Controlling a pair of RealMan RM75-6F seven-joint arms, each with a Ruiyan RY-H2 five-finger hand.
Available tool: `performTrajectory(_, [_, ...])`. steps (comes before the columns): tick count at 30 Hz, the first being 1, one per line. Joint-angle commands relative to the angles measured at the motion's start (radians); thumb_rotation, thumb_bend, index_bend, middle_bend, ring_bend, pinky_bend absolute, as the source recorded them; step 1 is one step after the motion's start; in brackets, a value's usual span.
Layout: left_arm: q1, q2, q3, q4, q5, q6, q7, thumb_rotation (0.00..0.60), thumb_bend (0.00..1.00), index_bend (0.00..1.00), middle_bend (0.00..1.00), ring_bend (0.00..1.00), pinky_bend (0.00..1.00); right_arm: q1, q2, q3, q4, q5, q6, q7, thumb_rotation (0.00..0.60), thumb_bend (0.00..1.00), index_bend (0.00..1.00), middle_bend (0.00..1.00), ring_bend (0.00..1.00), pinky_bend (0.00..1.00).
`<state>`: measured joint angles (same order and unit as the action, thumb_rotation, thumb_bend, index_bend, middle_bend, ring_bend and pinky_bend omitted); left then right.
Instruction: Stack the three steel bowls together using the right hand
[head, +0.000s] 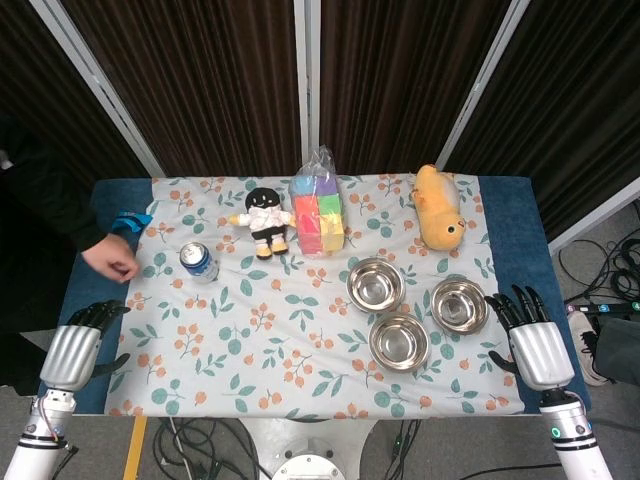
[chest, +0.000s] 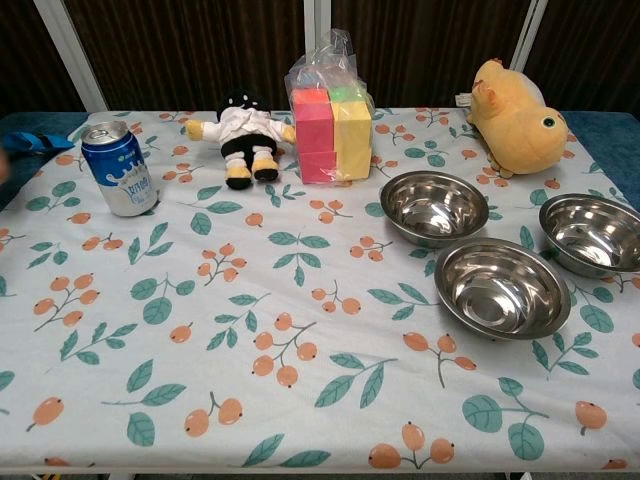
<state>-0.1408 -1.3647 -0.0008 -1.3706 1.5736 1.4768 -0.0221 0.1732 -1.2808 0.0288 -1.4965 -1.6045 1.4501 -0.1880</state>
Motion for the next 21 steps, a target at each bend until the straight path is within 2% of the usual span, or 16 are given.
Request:
performTrajectory(1, [0.000, 0.000, 0.000, -0.001, 0.000, -0.001, 0.000, 0.600, 0.15, 0.31, 0.31, 0.24, 0.31, 0.000, 0.001, 0.001, -0.001, 0.001, 0.000, 0.001, 0.600, 0.04, 0.17, 0.18, 0.04, 0.07])
performTrajectory(11, [-0.021, 0.012, -0.011, -0.021, 0.008, -0.011, -0.005, 0.600, 0.15, 0.31, 0.31, 0.24, 0.31, -0.001, 0.018, 0.026, -0.030, 0.029, 0.008, -0.005, 0.600, 0.04, 0.17, 0.18, 0.05, 0.07])
performTrajectory(13, [-0.022, 0.013, -0.009, -0.022, 0.010, -0.013, -0.007, 0.600, 0.15, 0.31, 0.31, 0.24, 0.31, 0.005, 0.017, 0.035, -0.031, 0.033, 0.008, -0.021, 0.600, 0.04, 0.17, 0.19, 0.08, 0.10])
performTrajectory(15, [-0.021, 0.012, -0.005, -0.024, 0.014, -0.010, -0.008, 0.600, 0.15, 0.31, 0.31, 0.24, 0.31, 0.015, 0.016, 0.044, -0.028, 0.033, 0.004, -0.044, 0.600, 0.04, 0.17, 0.21, 0.17, 0.20])
performTrajectory(18, [-0.017, 0.004, -0.002, -0.016, 0.017, -0.003, -0.012, 0.600, 0.15, 0.31, 0.31, 0.24, 0.31, 0.036, 0.030, 0.049, -0.027, 0.028, -0.023, -0.094, 0.600, 0.04, 0.22, 0.26, 0.40, 0.45])
performTrajectory(19, [-0.016, 0.001, -0.001, -0.012, 0.015, -0.005, -0.014, 0.600, 0.15, 0.31, 0.31, 0.24, 0.31, 0.043, 0.038, 0.046, -0.034, 0.027, -0.039, -0.109, 0.600, 0.05, 0.25, 0.29, 0.50, 0.54])
performTrajectory(21, [-0.018, -0.004, 0.000, -0.007, 0.012, -0.012, -0.014, 0.600, 0.15, 0.31, 0.31, 0.24, 0.31, 0.064, 0.062, 0.036, -0.059, 0.028, -0.091, -0.140, 0.600, 0.06, 0.28, 0.34, 0.63, 0.65])
